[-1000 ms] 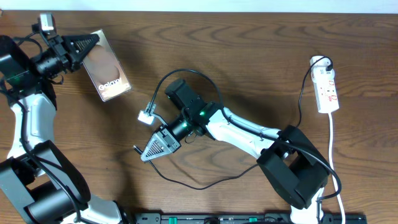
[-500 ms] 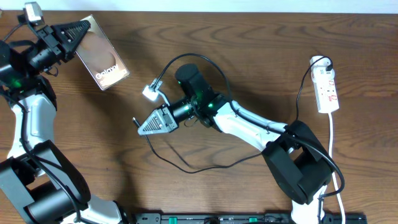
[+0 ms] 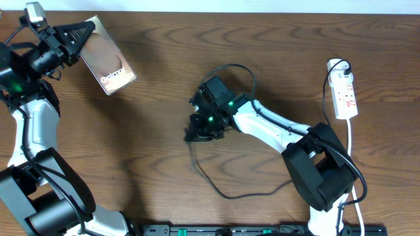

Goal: Plug charger to phone and switch on socket

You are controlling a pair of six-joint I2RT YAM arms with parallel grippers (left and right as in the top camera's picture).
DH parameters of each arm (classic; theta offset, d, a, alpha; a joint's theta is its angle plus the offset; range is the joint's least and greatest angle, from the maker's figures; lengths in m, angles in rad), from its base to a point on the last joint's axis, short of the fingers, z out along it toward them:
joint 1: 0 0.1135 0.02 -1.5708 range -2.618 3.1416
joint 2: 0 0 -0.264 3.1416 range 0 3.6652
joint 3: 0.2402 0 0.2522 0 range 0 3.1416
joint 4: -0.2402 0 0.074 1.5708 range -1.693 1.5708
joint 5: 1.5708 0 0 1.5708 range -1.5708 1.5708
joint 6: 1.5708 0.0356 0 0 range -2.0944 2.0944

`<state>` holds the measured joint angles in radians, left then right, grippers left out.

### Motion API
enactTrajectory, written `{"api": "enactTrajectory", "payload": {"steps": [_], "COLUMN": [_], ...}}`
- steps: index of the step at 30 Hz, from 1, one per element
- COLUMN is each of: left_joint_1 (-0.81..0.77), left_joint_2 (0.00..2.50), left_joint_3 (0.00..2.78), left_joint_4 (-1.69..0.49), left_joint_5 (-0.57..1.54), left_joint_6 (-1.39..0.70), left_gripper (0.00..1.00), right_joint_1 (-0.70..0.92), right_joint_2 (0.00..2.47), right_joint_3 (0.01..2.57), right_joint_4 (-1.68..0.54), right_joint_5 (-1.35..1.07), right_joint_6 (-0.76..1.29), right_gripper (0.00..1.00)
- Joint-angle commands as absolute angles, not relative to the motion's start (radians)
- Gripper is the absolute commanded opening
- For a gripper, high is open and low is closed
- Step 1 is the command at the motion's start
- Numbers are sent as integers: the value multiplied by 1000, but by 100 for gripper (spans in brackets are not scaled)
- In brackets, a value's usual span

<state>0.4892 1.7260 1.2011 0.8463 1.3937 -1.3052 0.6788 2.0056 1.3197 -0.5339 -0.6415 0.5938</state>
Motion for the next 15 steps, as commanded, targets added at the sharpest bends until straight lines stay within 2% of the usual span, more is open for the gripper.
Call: {"api": "enactTrajectory", "payload": {"steps": [1, 4, 10, 12, 14, 15], "left_joint_1": [494, 494, 494, 494, 494, 494], "left_joint_2": [1711, 1711, 1711, 1711, 1711, 1711], "left_joint_3": [1208, 1208, 1208, 1208, 1208, 1208], "left_joint_4": [859, 859, 859, 859, 859, 859], "left_joint_5": [1406, 1406, 1406, 1406, 1406, 1406], "left_joint_6": [-1306, -1299, -1299, -1298, -1298, -1295], "left_gripper": [7, 7, 8, 7, 7, 7], "right_joint_1": [671, 677, 694, 696, 696, 696], "right_joint_2": [2014, 2014, 2014, 2014, 2014, 2014], "right_joint_3": [1326, 1326, 1325, 1325, 1325, 1325], "right_joint_4": [-672, -765, -795, -790, -782, -781], "right_joint_5": [-290, -159, -54, -54, -40, -33], "right_joint_6": [560, 560, 569, 571, 571, 572], "right_gripper": [1, 1, 3, 21, 65, 76]}}
